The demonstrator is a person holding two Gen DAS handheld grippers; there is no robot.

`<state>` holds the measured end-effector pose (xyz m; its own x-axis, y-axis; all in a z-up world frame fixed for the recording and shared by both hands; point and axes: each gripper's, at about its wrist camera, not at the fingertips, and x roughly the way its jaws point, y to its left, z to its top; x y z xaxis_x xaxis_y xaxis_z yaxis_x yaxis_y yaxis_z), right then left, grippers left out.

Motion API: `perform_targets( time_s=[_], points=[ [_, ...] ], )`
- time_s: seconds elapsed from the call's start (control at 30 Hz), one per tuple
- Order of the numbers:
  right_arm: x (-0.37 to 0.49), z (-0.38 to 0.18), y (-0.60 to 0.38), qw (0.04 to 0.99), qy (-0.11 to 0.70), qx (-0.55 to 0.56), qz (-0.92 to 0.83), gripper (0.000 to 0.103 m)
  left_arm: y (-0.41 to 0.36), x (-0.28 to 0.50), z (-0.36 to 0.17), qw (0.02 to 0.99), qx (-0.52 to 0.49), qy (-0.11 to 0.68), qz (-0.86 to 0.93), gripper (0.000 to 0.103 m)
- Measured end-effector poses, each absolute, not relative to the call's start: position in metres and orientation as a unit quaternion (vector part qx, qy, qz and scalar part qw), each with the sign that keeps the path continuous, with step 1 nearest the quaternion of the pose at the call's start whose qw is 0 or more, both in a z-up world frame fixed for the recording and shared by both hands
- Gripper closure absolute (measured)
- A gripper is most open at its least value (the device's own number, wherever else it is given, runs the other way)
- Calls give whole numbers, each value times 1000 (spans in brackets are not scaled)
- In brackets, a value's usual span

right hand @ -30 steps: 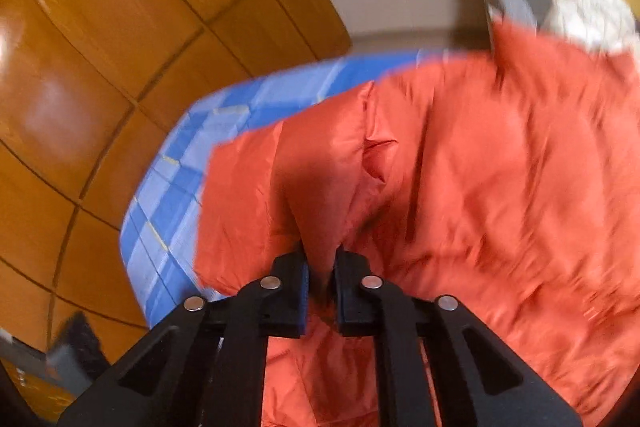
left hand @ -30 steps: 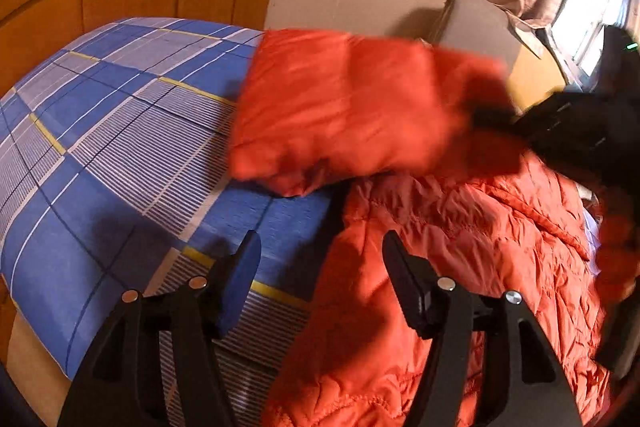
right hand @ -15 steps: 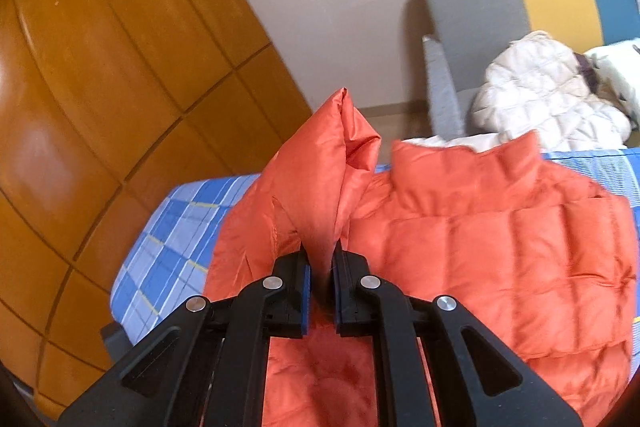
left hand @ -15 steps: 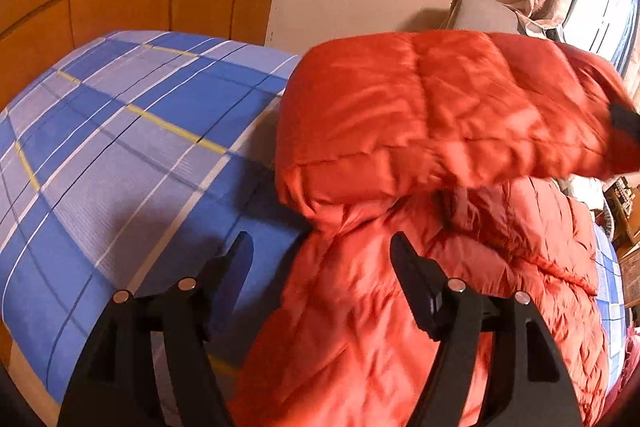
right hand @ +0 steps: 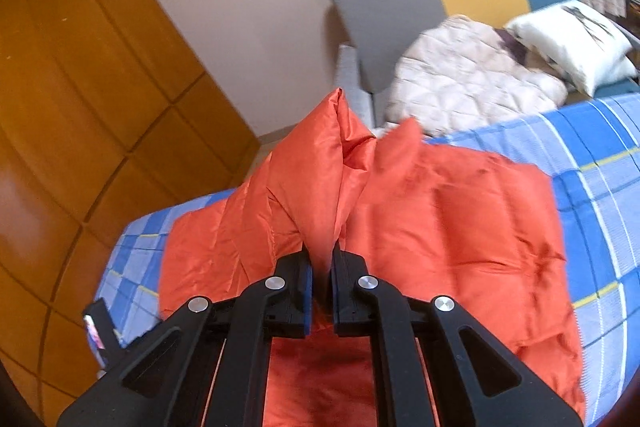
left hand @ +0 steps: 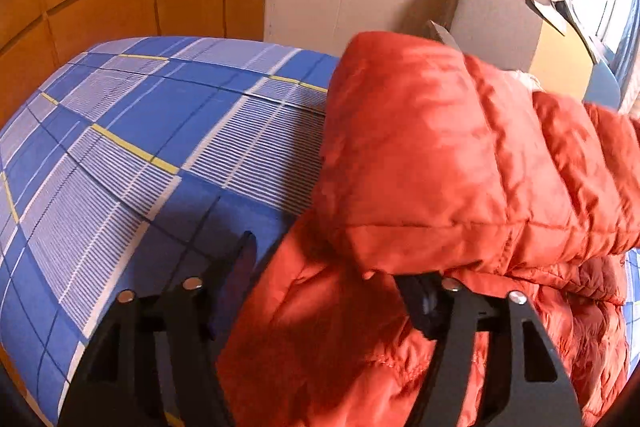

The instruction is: Fold large clothes

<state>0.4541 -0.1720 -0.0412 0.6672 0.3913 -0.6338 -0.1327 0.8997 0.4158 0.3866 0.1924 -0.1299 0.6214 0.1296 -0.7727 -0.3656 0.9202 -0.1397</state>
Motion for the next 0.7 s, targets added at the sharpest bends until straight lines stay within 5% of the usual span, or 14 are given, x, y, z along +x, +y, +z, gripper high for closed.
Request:
perform_targets(
  time_s=[0.23,0.7],
  points=[
    [454,-79,-207,889,408,183,98,97,172,389,-132,894,-108,421,111,63],
    [462,-118,-230,876,450,169,37,97,168,376,-130,894,-99,427,89,67]
  ],
)
